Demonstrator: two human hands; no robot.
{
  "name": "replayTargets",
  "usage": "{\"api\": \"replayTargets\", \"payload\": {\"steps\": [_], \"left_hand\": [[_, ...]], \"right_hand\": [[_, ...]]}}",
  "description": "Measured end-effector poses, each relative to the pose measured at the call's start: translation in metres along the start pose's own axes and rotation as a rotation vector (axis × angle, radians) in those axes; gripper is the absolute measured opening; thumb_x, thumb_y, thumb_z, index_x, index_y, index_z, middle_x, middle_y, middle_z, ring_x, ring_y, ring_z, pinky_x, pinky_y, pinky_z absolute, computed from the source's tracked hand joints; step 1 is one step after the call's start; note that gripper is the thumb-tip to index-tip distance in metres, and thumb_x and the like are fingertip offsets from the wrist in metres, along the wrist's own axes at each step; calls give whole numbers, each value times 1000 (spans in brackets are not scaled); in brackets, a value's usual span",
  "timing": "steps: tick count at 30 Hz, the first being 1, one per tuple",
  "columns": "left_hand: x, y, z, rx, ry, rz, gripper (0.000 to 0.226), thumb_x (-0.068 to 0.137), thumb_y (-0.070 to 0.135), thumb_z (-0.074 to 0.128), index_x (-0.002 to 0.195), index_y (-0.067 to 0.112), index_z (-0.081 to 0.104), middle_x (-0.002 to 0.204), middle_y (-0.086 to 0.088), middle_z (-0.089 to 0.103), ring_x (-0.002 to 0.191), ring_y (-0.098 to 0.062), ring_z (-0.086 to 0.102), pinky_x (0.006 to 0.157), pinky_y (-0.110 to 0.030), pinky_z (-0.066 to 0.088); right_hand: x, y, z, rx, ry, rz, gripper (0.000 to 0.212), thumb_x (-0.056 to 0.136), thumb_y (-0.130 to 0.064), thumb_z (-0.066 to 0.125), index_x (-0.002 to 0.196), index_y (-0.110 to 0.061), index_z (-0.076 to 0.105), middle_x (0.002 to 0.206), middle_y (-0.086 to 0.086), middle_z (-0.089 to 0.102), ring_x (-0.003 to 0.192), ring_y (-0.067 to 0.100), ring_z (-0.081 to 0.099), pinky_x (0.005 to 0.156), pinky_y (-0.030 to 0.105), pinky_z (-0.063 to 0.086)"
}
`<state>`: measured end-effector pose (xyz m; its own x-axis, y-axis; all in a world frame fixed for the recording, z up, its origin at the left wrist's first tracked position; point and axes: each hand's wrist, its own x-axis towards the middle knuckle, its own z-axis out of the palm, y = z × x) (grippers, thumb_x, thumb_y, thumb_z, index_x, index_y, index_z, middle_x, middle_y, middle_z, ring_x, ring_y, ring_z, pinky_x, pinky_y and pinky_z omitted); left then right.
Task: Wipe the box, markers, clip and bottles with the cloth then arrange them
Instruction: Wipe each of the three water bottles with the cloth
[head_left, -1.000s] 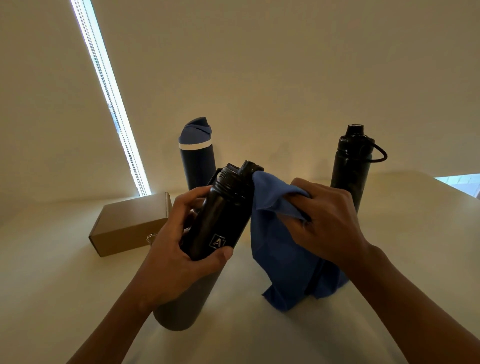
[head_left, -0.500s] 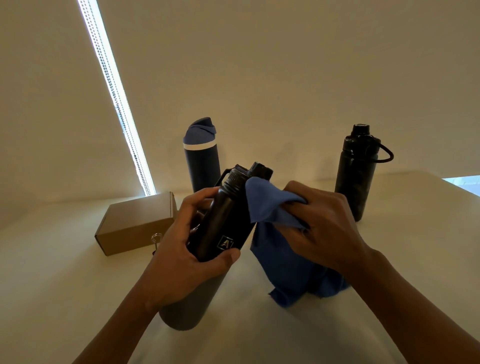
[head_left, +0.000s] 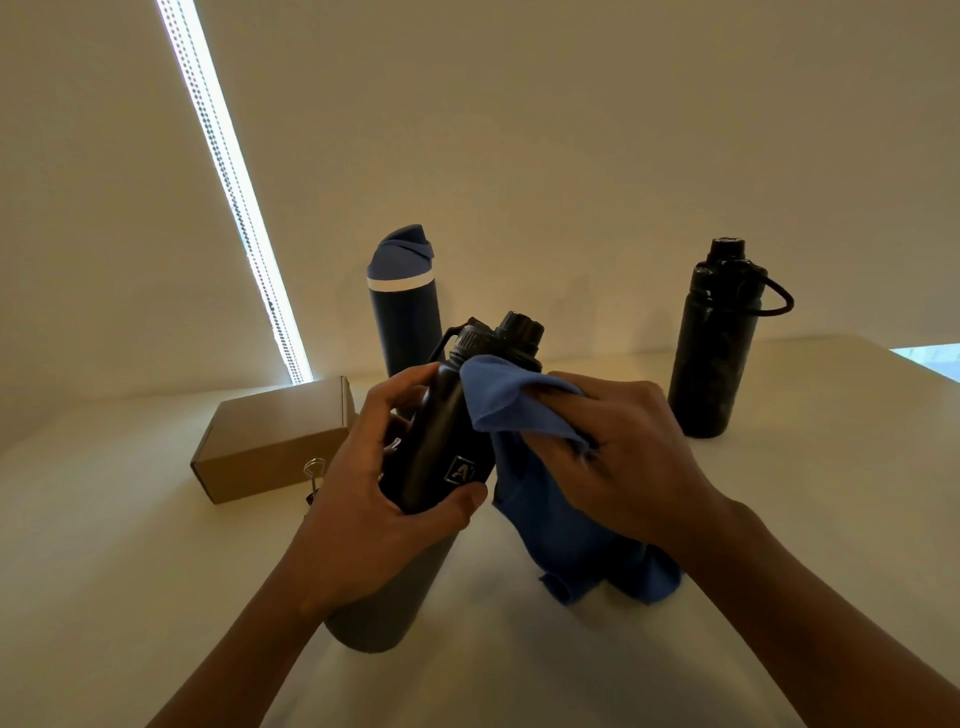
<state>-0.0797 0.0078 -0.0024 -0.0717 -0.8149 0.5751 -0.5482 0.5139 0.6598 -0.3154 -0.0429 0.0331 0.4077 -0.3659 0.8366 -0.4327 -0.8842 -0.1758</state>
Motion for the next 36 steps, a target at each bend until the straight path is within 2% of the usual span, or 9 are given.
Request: {"api": "replayTargets", "payload": {"steps": [3,11,15,21,24,26,28,34,36], "left_hand": [[0,2,0,-8,31,-19,88,71,49,86,141,64,33,130,30,53,120,3,58,82,-8,53],[-3,0,3,13,110,-43,94,70,47,88,147,48,34,132,22,56,116,0,62,83,-8,53],[-2,1,8,23,128,4,94,68,53,82,148,39,36,134,10,57,117,-8,62,90,-13,52],[-1,2,9,42,135,-12,88,69,59,81,144,50,36,135,12,56,118,-5,60,90,-9,50],[-1,0,4,21,151,-41,89,70,58,82,145,50,36,136,16,57,118,-7,62,87,-14,54],[-2,-3,1,-11,158,-62,90,72,51,85,147,48,35,135,20,57,119,-8,62,88,-22,57],[-3,-2,0,-22,147,-70,92,73,44,87,148,45,34,134,22,57,120,-8,62,89,-26,57],[-2,0,0,-41,115,-52,92,75,39,87,150,38,34,137,21,55,123,-7,60,89,-18,57],[-1,-1,-1,-59,108,-67,91,76,41,86,149,43,31,136,26,53,124,-4,59,87,-16,56]], "right_hand": [[-1,4,-4,48,-62,108,31,88,-31,60,119,-30,56,115,-8,61,96,8,63,82,11,46],[-5,-4,-1,144,1,168,29,91,-26,59,116,-16,71,94,-32,56,93,-24,49,86,2,40],[-1,-16,3,185,-7,150,29,95,-25,58,121,-18,69,98,-28,57,95,-21,50,89,4,42],[-3,-6,-5,250,-38,232,20,96,-31,56,110,-34,70,87,-31,61,92,-15,58,86,5,44],[-5,5,-1,323,-88,337,18,98,-23,55,91,-39,61,75,-24,64,77,-6,63,72,14,50],[-8,15,3,379,-112,413,34,101,-8,53,77,-32,55,60,-23,58,58,-3,57,58,14,40],[-9,15,4,330,-96,403,42,101,-11,54,70,-38,49,54,-20,50,48,1,47,51,10,33],[-2,6,5,256,39,265,33,99,-23,54,78,-48,52,63,-26,53,56,-2,52,56,5,35],[-9,11,13,266,36,254,10,100,-28,58,92,-29,64,77,-27,59,71,-12,58,65,1,40]]}}
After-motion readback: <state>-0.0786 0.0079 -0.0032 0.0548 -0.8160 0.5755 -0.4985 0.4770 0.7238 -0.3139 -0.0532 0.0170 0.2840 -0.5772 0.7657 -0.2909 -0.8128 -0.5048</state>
